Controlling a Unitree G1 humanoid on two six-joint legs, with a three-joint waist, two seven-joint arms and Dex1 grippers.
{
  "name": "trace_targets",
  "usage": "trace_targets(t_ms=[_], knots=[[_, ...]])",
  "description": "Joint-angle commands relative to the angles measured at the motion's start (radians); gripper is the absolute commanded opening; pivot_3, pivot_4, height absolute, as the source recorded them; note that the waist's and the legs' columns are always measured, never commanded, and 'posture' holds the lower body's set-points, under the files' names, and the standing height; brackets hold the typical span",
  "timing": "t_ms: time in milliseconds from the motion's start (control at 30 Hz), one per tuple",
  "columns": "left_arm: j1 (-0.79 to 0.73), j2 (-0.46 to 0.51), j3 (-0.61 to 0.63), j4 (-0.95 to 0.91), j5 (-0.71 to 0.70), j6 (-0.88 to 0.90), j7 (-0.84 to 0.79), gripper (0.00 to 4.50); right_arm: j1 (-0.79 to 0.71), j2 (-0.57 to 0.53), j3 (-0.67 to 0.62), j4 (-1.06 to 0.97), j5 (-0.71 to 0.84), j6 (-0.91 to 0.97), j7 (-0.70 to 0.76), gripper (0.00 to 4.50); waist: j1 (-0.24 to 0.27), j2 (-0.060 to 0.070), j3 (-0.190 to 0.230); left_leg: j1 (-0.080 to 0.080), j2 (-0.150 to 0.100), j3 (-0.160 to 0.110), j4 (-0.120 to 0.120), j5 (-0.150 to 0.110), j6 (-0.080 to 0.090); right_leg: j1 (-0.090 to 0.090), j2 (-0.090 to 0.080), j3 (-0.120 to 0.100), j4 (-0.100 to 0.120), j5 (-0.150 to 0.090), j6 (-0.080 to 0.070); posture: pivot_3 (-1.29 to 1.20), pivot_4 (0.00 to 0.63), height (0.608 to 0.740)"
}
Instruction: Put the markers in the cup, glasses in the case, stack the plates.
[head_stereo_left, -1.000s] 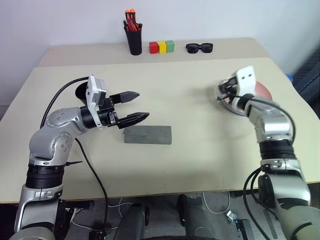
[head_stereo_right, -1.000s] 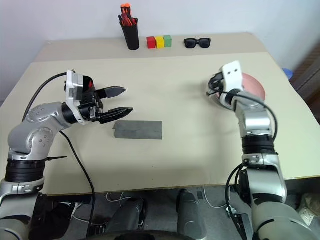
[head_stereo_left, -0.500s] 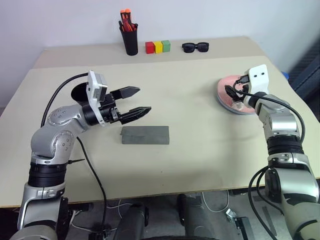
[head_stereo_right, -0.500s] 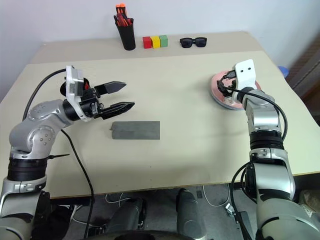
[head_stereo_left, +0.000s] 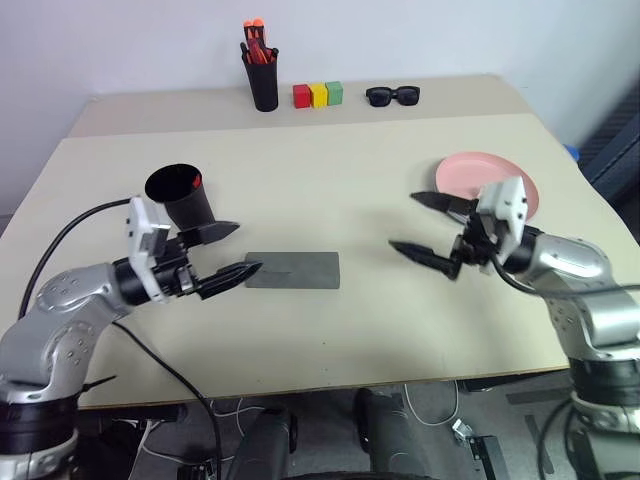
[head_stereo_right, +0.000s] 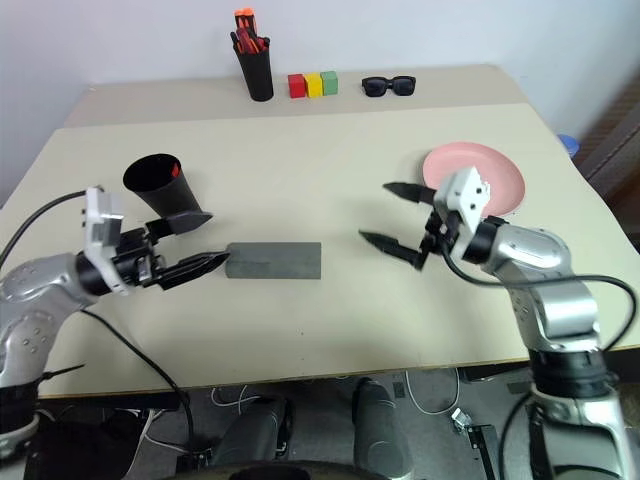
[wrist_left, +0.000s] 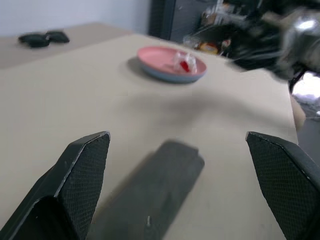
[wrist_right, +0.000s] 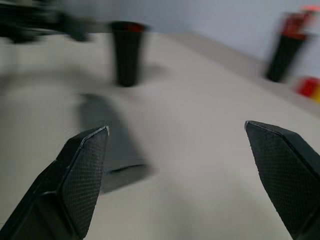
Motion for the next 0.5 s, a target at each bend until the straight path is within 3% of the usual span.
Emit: trace_targets(t_ms=[33, 300, 500], knots=[[0.066, 0.03, 0.07, -0.009, -0.015, -0.05, -0.061, 4.5, 0.026, -0.04, -0.021, -0.063, 0.034, 0.0, 0.056, 4.46, 0.0, 0.0, 0.0, 0.001, 0.0, 0.0, 0.0, 0.0, 0.0, 0.001, 0.0, 0.0, 0.0, 0.0, 0.0, 0.0, 0.15, 0.74], [0.174, 0.064, 0.109, 0.097, 0.067, -0.212, -0.168, 4.5, 0.201, -0.119, -0.092, -0.132, 0.039, -0.046, 0.146, 4.46, 0.019, 0.0, 0.0, 0.009, 0.001, 0.001, -0.001, -0.001, 0.001, 0.009, 0.0, 0.0, -0.002, -0.003, -0.003, 0.0, 0.15, 0.74], [0.181, 0.07, 0.099, 0.165, 0.109, -0.291, -0.21, 4.5, 0.2, -0.157, -0.111, -0.101, 0.022, -0.062, 0.173, 4.46, 0.022, 0.0, 0.0, 0.011, 0.001, 0.001, -0.001, -0.001, 0.001, 0.01, 0.0, 0.0, -0.002, -0.003, -0.003, 0.0, 0.15, 0.74]])
